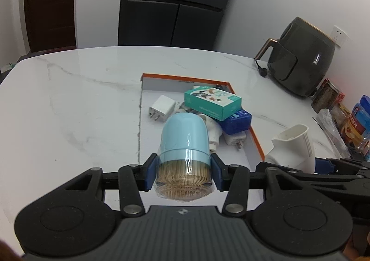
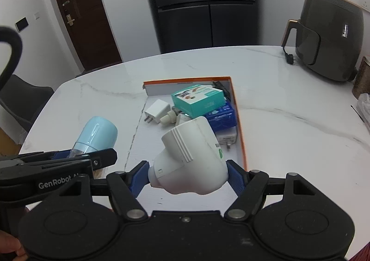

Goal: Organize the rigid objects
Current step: 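Lift and carry the toothpick jar and white diffuser toward the tray, then lower the toothpick jar into the tray and open the left gripper while the right releases the diffuser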

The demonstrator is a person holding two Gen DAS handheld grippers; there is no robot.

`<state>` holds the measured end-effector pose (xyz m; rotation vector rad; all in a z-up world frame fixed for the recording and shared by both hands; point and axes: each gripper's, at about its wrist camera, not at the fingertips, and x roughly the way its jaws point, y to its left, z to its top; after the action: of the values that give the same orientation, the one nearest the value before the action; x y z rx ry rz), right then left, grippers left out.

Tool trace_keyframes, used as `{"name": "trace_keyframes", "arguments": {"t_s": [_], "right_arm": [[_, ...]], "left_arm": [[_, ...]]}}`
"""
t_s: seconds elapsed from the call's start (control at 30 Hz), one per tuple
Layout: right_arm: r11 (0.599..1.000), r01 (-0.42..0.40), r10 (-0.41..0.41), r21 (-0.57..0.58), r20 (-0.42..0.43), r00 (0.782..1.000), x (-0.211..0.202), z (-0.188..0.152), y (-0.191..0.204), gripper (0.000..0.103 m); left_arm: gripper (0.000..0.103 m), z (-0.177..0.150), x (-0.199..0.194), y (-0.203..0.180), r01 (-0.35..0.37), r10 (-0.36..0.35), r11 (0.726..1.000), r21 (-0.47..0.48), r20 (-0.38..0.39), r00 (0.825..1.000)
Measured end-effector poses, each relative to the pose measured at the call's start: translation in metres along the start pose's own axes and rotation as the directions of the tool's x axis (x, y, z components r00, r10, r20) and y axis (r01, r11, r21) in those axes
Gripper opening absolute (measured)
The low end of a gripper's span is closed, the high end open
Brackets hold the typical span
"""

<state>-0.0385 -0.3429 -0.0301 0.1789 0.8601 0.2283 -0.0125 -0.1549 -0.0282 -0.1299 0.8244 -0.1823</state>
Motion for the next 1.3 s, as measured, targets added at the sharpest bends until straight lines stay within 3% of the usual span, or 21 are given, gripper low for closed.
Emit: {"name": "trace_keyframes", "arguments": {"t_s": [0.5,1.3], "right_arm": [[0.999,0.022,-0.022,0.038,0.004,1.0,0.0,0.002,-0.025,0.086],[0.999,0.029,-0.029,0.045,0.007,1.0,0.002,0.012,-0.026,0.086]], "left_arm": [[0.048,0.0,0.009,-0.015,0.009,-0.009,1.0,0.013,-0.013,1.0],[0.048,0.008,0.02,-0.008,0.001,-0.001,1.0,-0.002,-0.028,1.0]]}}
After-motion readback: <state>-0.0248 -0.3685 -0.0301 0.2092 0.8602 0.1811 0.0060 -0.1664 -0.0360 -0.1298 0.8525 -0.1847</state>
